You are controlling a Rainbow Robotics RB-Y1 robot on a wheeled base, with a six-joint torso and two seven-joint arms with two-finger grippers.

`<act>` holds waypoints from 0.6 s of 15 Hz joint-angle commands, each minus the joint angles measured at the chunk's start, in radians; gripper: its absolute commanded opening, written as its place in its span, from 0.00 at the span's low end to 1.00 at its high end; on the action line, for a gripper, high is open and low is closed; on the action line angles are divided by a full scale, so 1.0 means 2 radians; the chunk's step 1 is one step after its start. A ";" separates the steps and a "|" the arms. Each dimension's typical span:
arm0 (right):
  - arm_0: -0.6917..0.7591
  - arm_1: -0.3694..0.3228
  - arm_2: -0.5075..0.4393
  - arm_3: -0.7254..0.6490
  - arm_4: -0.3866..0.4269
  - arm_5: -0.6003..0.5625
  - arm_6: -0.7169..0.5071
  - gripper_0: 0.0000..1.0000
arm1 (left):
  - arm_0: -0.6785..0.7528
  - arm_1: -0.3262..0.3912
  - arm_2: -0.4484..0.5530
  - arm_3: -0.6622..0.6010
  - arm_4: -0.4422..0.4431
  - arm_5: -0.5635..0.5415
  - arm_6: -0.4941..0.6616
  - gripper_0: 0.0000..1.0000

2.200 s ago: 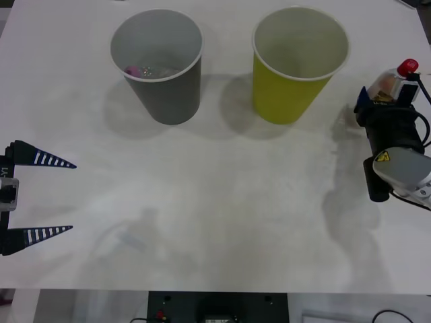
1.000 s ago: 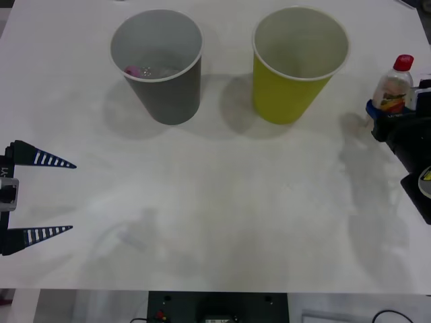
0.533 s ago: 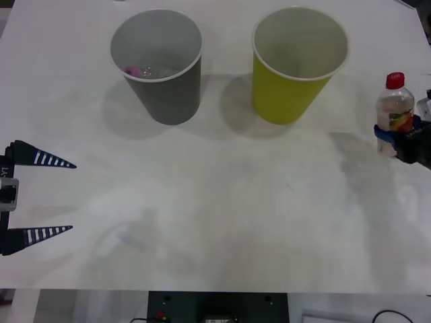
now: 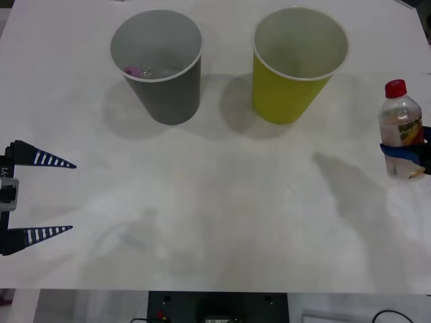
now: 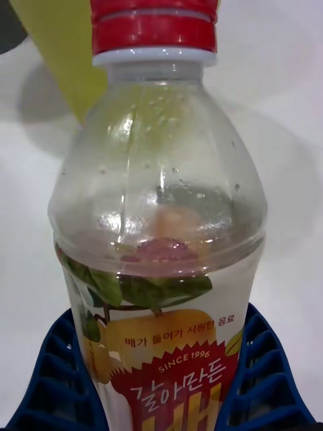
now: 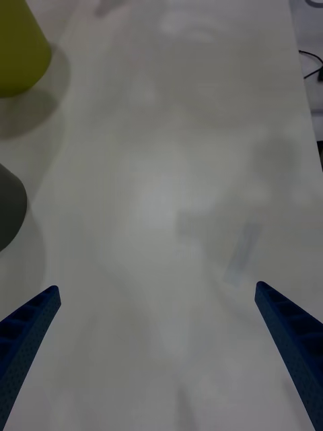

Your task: Put the can into the green bin and the plastic bottle into the gray bin

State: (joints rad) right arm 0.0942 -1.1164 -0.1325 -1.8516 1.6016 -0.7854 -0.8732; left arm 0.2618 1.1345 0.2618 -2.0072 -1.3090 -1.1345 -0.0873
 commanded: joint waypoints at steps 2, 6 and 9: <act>-0.005 0.017 -0.069 -0.031 -0.032 -0.115 -0.029 0.00 | 0.000 0.000 0.000 0.000 0.000 0.000 0.000 1.00; -0.034 0.017 -0.084 -0.077 -0.033 -0.156 -0.119 0.00 | 0.000 0.000 0.000 0.000 0.000 0.000 0.000 1.00; -0.084 0.017 -0.081 -0.091 -0.033 -0.198 -0.183 0.00 | 0.000 0.000 0.000 0.000 0.000 0.000 0.000 1.00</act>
State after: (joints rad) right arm -0.0500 -1.0824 -0.2972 -2.0282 1.5364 -1.1605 -1.2129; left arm 0.2618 1.1345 0.2618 -2.0071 -1.3090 -1.1345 -0.0873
